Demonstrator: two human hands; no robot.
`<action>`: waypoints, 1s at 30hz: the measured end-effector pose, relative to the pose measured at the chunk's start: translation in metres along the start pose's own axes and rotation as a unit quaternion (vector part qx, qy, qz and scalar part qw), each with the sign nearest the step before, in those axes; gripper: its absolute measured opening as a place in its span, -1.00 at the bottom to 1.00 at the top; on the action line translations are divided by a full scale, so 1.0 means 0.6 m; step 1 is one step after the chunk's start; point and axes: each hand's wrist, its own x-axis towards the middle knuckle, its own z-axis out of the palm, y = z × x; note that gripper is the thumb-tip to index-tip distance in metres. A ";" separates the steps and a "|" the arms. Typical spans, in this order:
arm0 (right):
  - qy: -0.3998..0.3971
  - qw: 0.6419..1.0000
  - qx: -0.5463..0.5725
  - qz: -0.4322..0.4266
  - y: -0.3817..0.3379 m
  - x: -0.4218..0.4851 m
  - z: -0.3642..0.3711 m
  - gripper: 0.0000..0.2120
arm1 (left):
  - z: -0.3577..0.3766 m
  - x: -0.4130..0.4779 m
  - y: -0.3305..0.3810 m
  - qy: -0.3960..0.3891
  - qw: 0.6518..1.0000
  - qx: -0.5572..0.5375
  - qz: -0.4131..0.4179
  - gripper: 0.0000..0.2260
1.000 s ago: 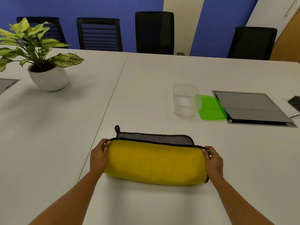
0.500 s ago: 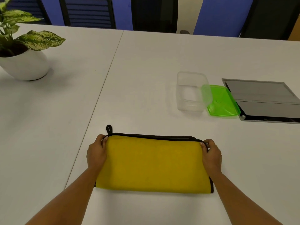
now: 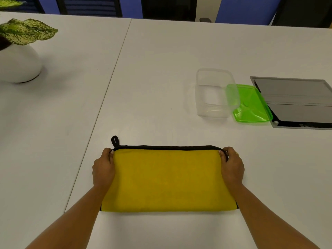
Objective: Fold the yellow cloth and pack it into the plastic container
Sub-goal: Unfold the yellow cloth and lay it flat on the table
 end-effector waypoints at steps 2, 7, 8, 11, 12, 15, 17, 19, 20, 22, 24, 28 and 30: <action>0.002 1.000 -0.008 0.003 0.001 0.002 0.005 -0.77 | 0.001 0.004 0.001 -0.001 1.000 0.005 0.000 -0.72; 0.007 0.999 -0.053 0.004 0.003 0.008 0.015 -0.75 | 0.004 0.011 0.002 -0.004 0.999 0.040 0.003 -0.72; 0.007 0.998 -0.066 0.001 0.003 0.010 0.017 -0.74 | 0.005 0.012 0.003 -0.004 0.999 0.046 0.002 -0.73; 0.000 0.995 -0.099 -0.004 0.003 0.016 0.020 -0.74 | 0.007 0.015 0.004 -0.011 0.998 0.067 0.003 -0.73; -0.001 0.994 -0.107 -0.004 0.003 0.018 0.020 -0.73 | 0.008 0.016 0.004 -0.016 0.997 0.074 0.002 -0.74; 0.000 0.993 -0.116 -0.002 0.001 0.021 0.022 -0.73 | 0.008 0.014 0.004 -0.025 0.996 0.086 0.002 -0.75; 0.005 0.993 -0.119 -0.004 0.002 0.022 0.023 -0.72 | 0.009 0.012 0.002 -0.025 0.996 0.087 0.007 -0.76; 0.005 0.992 -0.123 -0.006 0.002 0.024 0.023 -0.71 | 0.008 0.009 0.002 -0.026 0.996 0.090 0.013 -0.78; 0.001 0.992 -0.126 -0.005 0.001 0.026 0.023 -0.71 | 0.008 0.007 0.002 -0.027 0.995 0.091 0.018 -0.79; -0.013 0.991 -0.133 0.000 -0.003 0.032 0.022 -0.70 | 0.007 0.006 0.003 -0.029 0.995 0.095 0.028 -0.81; -0.027 0.989 -0.147 -0.001 -0.006 0.036 0.022 -0.69 | 0.007 0.007 0.003 -0.029 0.994 0.098 0.030 -0.81; -0.028 0.986 -0.162 -0.005 -0.003 0.034 0.021 -0.69 | 0.008 0.006 0.003 -0.029 0.993 0.108 0.024 -0.80; -0.023 0.986 -0.164 -0.008 -0.002 0.031 0.021 -0.70 | 0.008 0.005 0.005 -0.019 0.993 0.116 0.017 -0.81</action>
